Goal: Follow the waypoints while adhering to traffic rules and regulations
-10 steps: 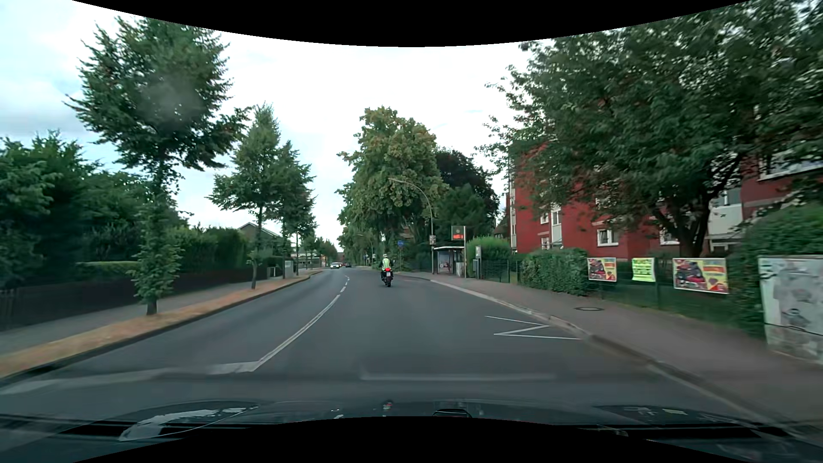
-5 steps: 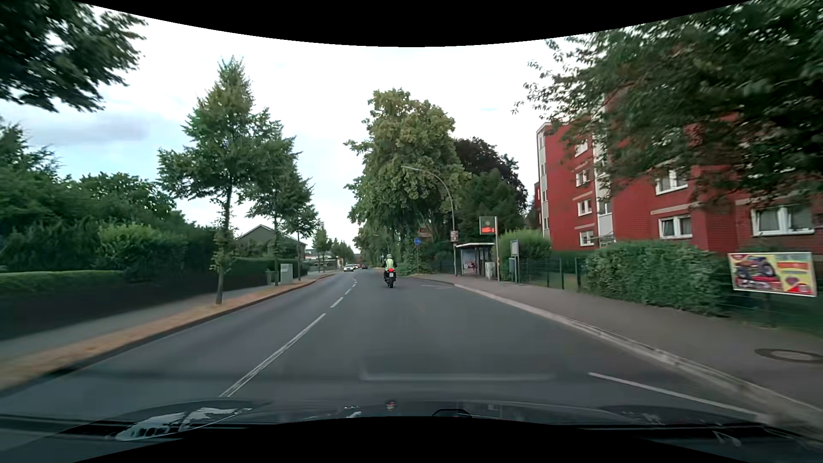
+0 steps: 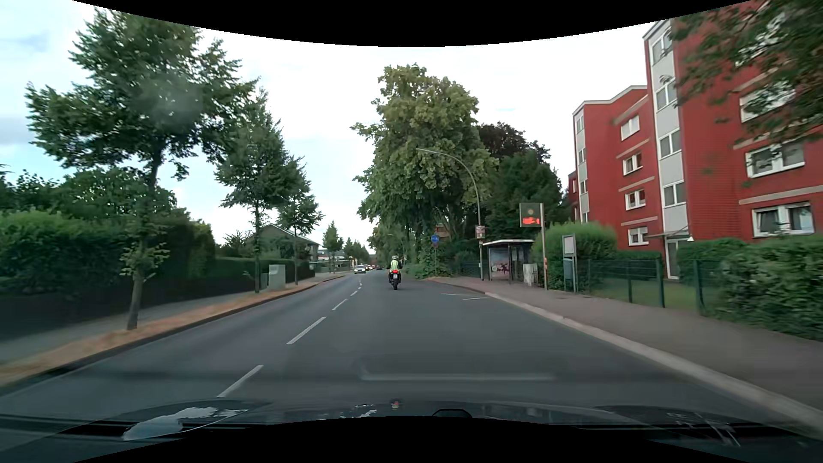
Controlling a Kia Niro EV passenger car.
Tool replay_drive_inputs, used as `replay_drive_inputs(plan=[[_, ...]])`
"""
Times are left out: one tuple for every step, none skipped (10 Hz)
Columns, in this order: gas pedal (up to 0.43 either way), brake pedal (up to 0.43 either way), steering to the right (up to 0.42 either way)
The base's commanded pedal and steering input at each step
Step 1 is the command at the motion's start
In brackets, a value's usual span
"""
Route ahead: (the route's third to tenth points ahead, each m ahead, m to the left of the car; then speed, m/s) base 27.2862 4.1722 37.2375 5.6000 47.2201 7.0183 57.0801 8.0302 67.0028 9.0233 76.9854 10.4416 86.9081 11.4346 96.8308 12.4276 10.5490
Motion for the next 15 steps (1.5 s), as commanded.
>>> replay_drive_inputs(plan=[[0.169,0.0,-0.041],[0.169,0.0,-0.04],[0.169,0.0,-0.04],[0.169,0.0,-0.039],[0.169,0.0,-0.039],[0.169,0.0,-0.039],[0.169,0.0,-0.038],[0.169,0.0,-0.037],[0.169,0.0,-0.032],[0.169,0.0,-0.027],[0.169,0.0,-0.024],[0.157,0.0,-0.024],[0.157,0.0,-0.024],[0.157,0.0,-0.024],[0.157,0.0,-0.02]])
